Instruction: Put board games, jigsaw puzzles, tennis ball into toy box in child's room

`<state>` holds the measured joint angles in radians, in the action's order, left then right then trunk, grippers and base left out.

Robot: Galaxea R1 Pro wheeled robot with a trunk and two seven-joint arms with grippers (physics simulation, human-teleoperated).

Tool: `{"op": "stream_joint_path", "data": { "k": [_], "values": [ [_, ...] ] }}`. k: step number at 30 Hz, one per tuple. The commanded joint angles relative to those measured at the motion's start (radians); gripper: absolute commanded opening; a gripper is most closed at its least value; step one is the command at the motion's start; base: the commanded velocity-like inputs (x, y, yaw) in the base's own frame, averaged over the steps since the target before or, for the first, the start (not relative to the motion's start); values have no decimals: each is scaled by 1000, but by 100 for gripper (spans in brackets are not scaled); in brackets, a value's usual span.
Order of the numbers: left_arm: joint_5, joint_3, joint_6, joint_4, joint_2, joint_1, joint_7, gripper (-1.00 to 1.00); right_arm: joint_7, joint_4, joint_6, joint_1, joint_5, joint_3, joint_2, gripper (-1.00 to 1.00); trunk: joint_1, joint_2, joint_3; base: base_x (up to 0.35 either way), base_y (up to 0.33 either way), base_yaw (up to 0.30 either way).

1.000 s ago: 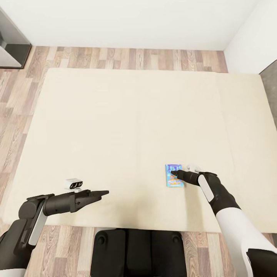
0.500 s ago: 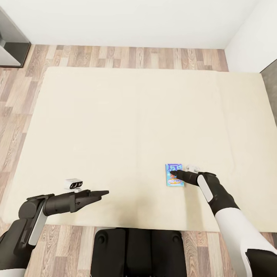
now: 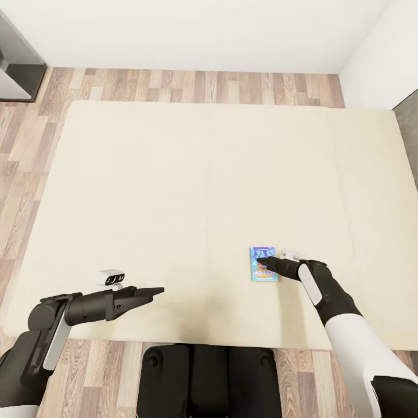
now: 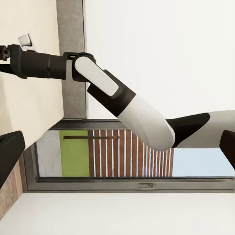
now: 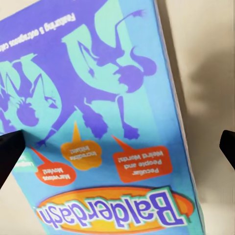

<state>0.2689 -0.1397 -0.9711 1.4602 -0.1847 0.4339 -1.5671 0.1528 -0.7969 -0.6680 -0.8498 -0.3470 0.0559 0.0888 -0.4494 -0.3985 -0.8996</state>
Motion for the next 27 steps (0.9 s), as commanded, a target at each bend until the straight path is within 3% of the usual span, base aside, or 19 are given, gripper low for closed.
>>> {"op": "stream_joint_path", "data": {
  "k": [1,27],
  "values": [
    [0,0,-11,0,0,0,-4,100,5,-1,-5,0,4,3,0,100,-1,-2,-1,0,0,0],
    [0,0,-11,0,1,0,-4,100,15,-1,-8,0,0,5,-4,100,-1,-2,-1,0,0,0]
  ]
}}
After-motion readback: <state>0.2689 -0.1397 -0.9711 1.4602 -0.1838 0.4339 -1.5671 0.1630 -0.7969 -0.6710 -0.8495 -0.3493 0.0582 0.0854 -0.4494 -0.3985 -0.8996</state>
